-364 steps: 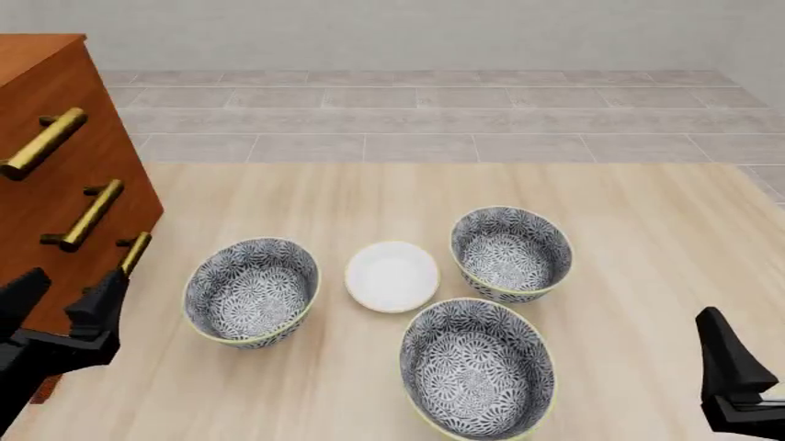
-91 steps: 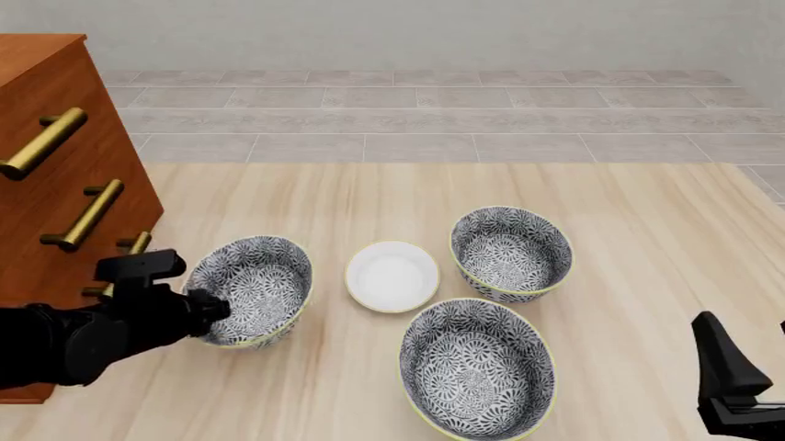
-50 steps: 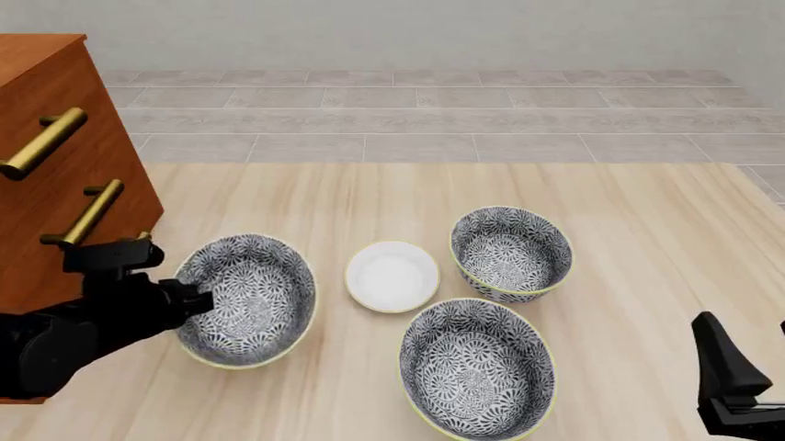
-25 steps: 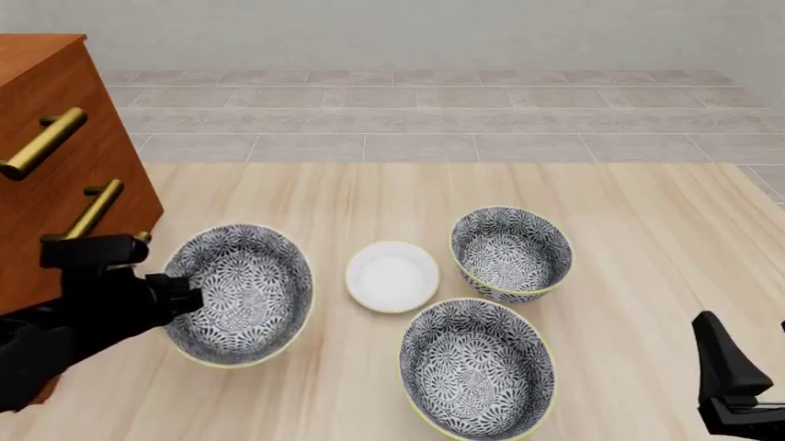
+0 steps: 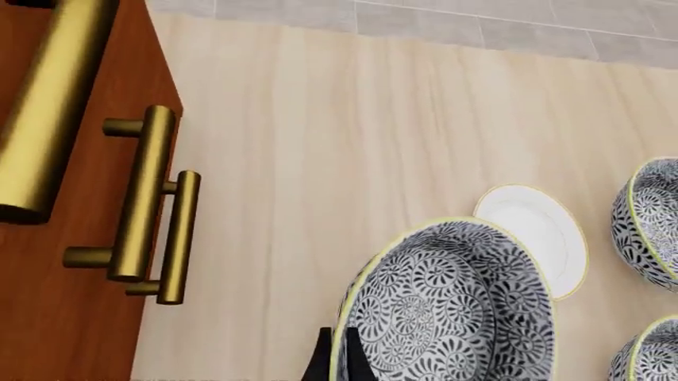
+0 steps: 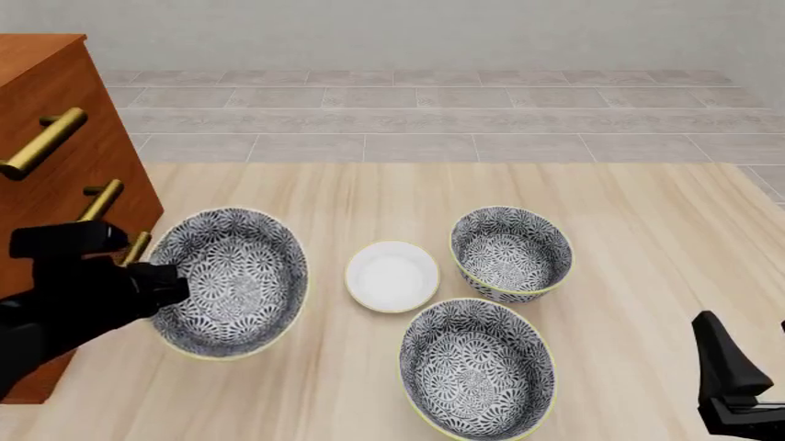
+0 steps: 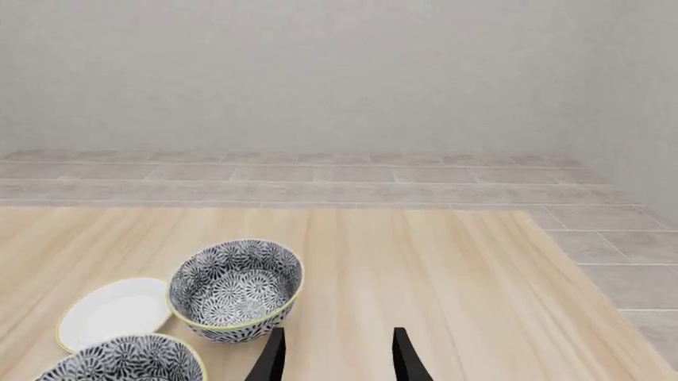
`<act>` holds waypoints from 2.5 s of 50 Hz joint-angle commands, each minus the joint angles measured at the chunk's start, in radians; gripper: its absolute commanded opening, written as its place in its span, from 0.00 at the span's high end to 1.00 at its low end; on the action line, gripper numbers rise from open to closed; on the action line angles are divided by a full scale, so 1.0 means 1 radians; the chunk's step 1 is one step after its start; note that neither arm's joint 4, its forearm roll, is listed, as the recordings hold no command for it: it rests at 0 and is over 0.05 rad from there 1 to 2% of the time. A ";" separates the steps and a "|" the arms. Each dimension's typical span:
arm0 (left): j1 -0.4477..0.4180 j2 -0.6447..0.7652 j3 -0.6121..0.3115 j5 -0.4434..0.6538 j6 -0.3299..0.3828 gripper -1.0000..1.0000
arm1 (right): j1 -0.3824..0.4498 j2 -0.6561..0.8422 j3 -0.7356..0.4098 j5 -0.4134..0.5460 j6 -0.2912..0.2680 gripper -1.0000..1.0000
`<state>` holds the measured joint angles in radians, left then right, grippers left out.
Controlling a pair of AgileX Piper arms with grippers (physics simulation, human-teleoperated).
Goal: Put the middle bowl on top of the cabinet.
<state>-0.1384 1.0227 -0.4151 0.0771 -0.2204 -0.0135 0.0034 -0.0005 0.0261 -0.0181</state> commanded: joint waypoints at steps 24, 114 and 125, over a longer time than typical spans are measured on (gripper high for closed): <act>-0.003 -0.139 -0.122 0.182 0.019 1.00 | 0.003 -0.002 0.000 -0.001 0.002 0.00; 0.097 -0.187 -0.565 0.512 0.074 1.00 | 0.002 -0.002 0.000 -0.006 0.020 0.00; 0.124 -0.177 -0.624 0.541 0.070 1.00 | 0.006 -0.002 0.000 -0.010 0.021 0.00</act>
<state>-0.0313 0.8400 -0.9822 0.5892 -0.1472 -0.0109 0.0012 -0.0007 0.0190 0.0013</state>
